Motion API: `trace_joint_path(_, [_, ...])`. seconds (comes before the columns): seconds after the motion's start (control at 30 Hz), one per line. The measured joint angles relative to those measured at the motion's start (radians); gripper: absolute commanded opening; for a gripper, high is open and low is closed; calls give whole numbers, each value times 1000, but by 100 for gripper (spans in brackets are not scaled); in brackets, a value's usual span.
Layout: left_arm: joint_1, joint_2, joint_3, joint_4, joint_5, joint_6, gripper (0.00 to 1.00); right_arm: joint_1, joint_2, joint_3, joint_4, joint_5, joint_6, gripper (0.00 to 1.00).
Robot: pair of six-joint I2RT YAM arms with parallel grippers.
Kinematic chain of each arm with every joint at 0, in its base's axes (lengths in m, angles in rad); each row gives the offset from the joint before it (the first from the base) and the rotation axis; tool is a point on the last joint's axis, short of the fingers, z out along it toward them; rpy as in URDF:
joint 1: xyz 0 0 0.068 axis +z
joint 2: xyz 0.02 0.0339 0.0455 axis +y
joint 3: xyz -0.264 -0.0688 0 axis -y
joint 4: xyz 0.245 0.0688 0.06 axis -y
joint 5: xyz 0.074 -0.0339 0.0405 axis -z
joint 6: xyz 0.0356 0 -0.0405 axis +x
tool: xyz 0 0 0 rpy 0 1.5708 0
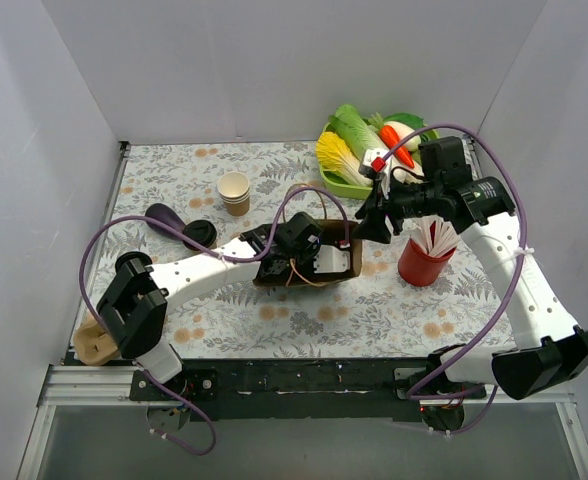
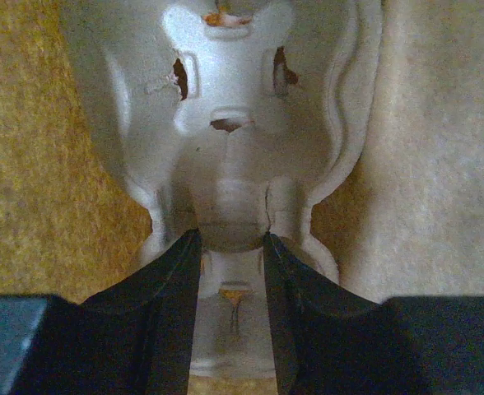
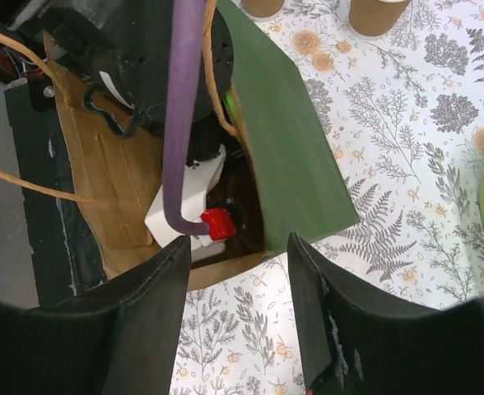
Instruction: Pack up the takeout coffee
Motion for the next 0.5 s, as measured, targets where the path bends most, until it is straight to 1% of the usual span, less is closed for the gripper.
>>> trace_joint_path(0.13, [21,40,2,17,8,15,0,0,27,19,-6,-2,8,58])
trace_joint_path(0.27, [58,108,48,-20,35,14,0,-10,83,90,-27,-5,16,58])
trace_joint_path(0.4, [110,182,144,-84,92,-2,0,-30,144,173,-54,-18,20,58])
trace_joint_path(0.47, [136,224,211,-117,122,-15,3,-39,168,198,-63,-23,20,58])
trace_joint_path(0.5, [149,241,240,-130,135,-23,6,-43,178,205,-67,-24,19,58])
